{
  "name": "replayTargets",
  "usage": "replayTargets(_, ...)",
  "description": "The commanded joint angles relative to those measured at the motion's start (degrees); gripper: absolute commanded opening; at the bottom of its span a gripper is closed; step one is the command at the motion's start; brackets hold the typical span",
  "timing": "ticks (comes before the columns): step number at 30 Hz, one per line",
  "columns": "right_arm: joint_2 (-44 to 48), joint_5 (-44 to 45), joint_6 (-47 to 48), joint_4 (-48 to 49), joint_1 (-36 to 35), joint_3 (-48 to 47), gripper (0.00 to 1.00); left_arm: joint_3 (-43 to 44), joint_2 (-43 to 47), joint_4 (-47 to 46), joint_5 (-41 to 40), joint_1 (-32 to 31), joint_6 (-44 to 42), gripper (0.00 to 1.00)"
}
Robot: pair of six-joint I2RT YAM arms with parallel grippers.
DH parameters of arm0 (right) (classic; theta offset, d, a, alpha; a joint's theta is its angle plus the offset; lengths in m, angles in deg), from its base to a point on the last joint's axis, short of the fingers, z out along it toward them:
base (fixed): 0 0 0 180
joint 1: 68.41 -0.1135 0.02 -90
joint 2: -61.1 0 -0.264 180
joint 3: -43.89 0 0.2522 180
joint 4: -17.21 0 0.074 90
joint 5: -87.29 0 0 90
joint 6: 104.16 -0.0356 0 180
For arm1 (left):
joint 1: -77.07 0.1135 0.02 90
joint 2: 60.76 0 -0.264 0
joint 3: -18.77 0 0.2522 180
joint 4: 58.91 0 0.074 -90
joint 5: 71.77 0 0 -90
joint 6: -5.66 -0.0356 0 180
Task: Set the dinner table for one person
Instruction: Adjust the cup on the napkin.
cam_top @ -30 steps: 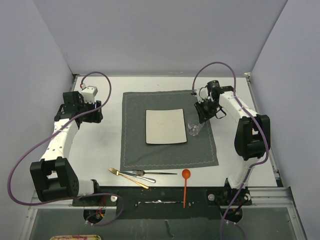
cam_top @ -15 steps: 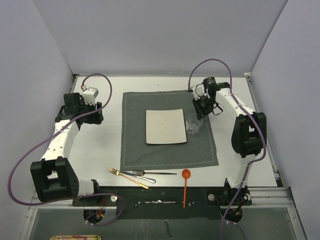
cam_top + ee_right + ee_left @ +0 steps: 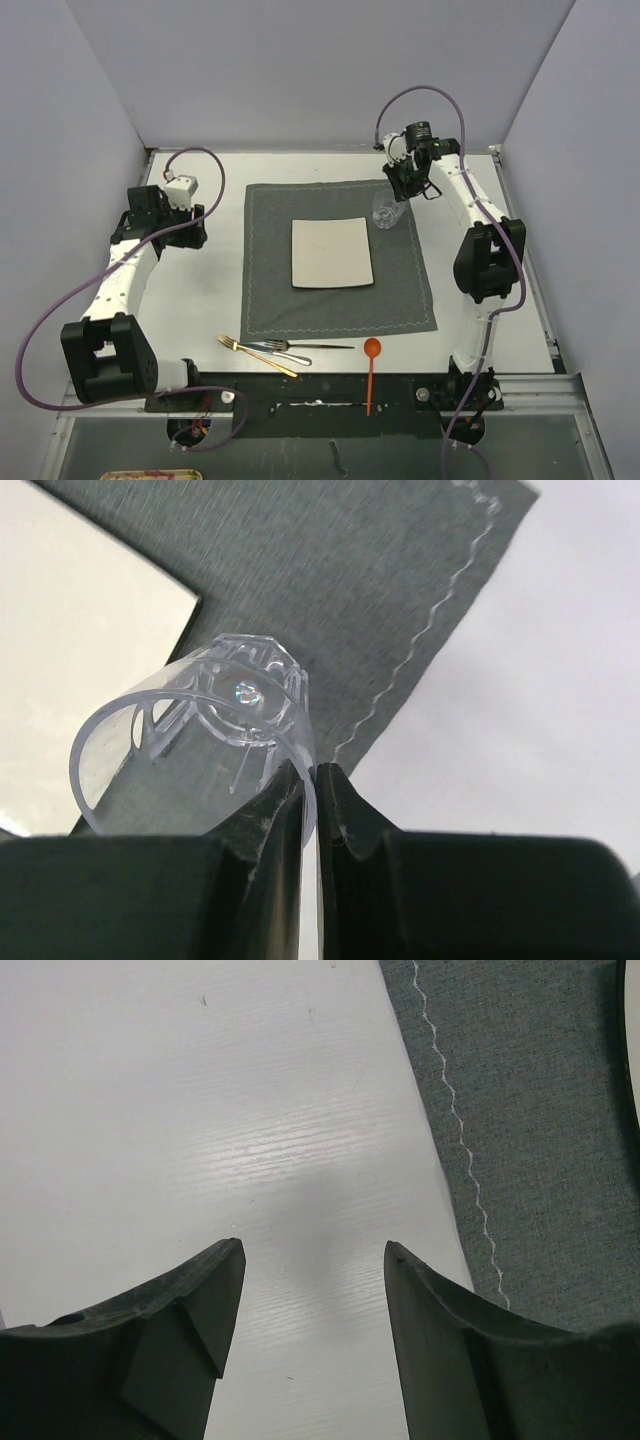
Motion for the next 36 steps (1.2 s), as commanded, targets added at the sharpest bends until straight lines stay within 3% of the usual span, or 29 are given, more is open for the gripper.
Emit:
replayTargets(1, -2.67, 2.98, 0.48, 0.56, 0.25, -7.56, 0.0, 0.46, 0.29, -2.55, 1.97, 0.31, -0.67, 0.56)
replayTargets(23, -16.6, 1.48, -1.23, 1.08, 2.18, -27.04, 0.0, 0.9, -1.49, -1.34, 3.03, 0.03, -1.98, 0.57)
replayTargets(36, -20.0, -0.55, -2.57, 0.85, 2.35, -28.51, 0.0, 1.83, -3.63, -0.45, 2.23, -1.4, -2.82, 0.57)
